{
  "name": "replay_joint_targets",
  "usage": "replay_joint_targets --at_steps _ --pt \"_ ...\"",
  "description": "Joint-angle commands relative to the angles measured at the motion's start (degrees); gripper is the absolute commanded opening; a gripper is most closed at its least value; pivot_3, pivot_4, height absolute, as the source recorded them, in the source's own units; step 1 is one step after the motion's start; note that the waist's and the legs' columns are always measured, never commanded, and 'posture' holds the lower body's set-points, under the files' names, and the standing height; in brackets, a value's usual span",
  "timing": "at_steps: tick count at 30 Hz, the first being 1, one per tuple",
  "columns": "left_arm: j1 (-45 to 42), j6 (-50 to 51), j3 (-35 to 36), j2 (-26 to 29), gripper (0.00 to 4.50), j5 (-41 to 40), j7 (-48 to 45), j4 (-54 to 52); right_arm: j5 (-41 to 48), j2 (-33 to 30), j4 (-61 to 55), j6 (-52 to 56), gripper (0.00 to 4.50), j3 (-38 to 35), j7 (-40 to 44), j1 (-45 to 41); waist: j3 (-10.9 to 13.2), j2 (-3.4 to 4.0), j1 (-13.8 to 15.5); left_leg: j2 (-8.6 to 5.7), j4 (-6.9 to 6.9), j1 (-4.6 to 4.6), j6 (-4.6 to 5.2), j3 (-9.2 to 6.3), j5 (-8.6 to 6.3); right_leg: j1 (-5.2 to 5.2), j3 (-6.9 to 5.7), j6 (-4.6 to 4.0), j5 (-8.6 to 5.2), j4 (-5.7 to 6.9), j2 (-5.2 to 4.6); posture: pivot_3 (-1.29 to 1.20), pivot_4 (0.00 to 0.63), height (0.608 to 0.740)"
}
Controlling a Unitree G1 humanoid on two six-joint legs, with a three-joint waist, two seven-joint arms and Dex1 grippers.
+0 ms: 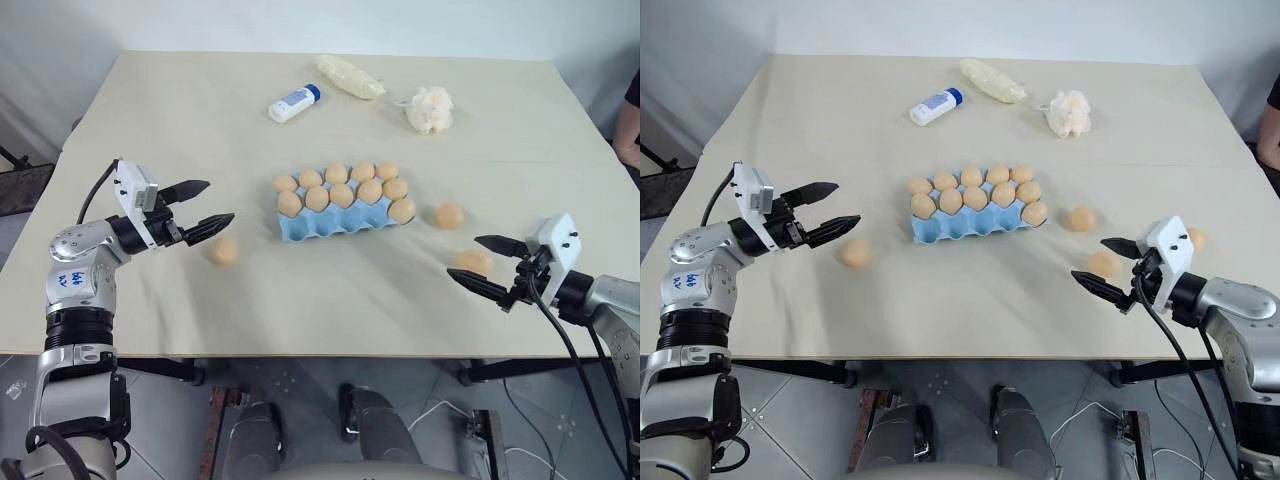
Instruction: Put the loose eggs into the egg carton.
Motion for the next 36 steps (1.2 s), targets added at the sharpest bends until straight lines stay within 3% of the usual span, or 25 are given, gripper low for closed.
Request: replay_joint_targets --at_steps 1,7,14,36 --pt "-1.57 -0.67 -0.61 -0.01 4.48 -0.58 -3.27 0.55 3.21 0.59 -9.07 4.32 4.5 -6.32 -3.89 5.45 0.0 0.0 0.04 0.0 0.0 0.0 0.0 0.0 0.0 0.01 0.0 0.0 0.0 -0.01 0.0 0.0 0.15 0.74" --pt "-3.57 -3.52 -0.83 -0.61 4.48 -0.87 -9.35 6.39 7.83 2.92 -19.5 11.55 4.5 -14.5 -9.51 15.51 -0.02 -0.03 -0.01 -0.02 0.02 0.03 0.01 -0.05 0.0 0.08 -0.01 0.0 0.0 -0.03 -0.01 0.0 0.15 0.74" --pt "-5.31 -6.27 0.18 -1.78 4.48 -2.67 -15.89 9.39 7.46 6.07 -20.54 11.38 4.5 -16.6 -14.25 17.65 -0.05 -0.09 -0.21 -0.03 0.05 0.04 0.13 -0.02 0.08 0.1 0.03 -0.01 -0.01 -0.08 0.0 0.0 0.15 0.74" --pt "0.79 -8.29 1.79 -0.65 4.48 -3.76 -18.6 3.95 -5.61 7.51 8.82 3.6 4.5 5.89 -13.57 -7.84 -0.07 -0.1 -0.28 -0.07 -0.02 0.02 0.13 -0.06 0.09 0.04 0.04 -0.01 -0.01 0.01 0.0 0.0 0.15 0.74"
